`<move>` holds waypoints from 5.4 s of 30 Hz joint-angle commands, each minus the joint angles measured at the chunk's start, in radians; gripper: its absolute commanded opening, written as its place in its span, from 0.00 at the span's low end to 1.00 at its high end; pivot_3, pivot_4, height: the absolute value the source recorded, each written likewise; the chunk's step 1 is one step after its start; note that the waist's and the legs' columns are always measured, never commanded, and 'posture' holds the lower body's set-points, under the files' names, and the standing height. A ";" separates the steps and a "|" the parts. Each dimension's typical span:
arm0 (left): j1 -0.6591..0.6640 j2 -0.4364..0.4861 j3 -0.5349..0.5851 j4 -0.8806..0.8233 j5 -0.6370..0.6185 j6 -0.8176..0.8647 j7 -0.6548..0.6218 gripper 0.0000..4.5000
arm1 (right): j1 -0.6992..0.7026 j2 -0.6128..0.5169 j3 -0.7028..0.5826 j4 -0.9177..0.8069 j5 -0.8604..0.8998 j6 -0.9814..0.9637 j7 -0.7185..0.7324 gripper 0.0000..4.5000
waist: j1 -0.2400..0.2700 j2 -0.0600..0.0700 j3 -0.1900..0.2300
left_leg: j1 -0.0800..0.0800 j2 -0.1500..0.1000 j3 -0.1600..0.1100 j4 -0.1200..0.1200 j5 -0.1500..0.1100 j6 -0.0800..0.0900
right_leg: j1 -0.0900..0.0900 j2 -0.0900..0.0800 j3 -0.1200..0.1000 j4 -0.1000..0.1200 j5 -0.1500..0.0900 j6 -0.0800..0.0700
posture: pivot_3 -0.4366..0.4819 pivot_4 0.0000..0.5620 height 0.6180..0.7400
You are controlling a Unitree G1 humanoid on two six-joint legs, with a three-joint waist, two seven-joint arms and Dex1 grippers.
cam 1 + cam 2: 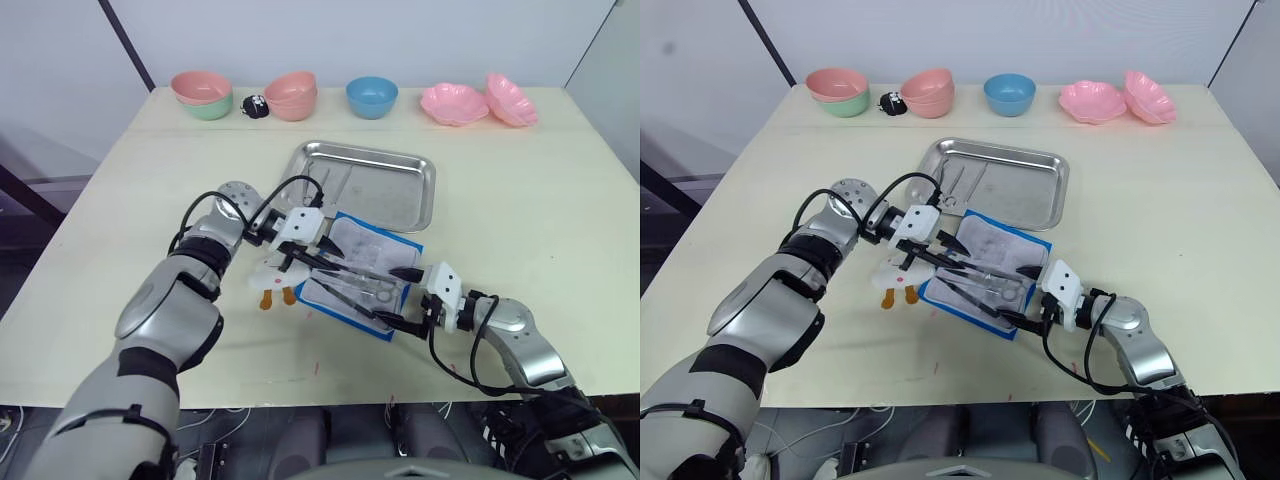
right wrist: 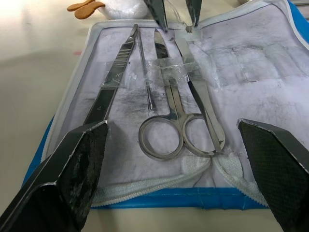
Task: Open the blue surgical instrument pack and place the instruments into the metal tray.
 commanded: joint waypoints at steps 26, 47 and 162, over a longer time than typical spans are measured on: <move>-0.008 -0.083 0.284 0.136 0.363 0.001 -0.029 0.02 | 0.034 0.002 0.039 0.029 -0.023 0.042 -0.014 1.00 | 0.000 0.000 0.000 | 0.000 0.000 0.000 0.000 0.000 0.000 | 0.000 0.000 0.000 0.000 0.000 0.000 | 0.48 0.27 1.00; -0.056 -0.063 0.344 0.110 0.408 -0.018 -0.048 0.01 | 0.025 -0.014 0.057 0.006 -0.019 0.228 -0.026 1.00 | -0.002 0.000 0.000 | 0.000 0.000 0.000 0.000 0.000 0.000 | 0.000 0.000 0.000 0.000 0.000 0.000 | 0.48 0.27 1.00; -0.055 -0.404 0.706 -0.196 0.182 1.174 1.322 0.01 | 0.021 -0.031 0.114 0.027 -0.060 0.246 -0.024 1.00 | -0.001 -0.004 -0.003 | 0.003 0.000 -0.001 -0.001 0.003 -0.005 | 0.002 0.000 0.000 0.000 0.000 0.000 | 0.48 0.27 1.00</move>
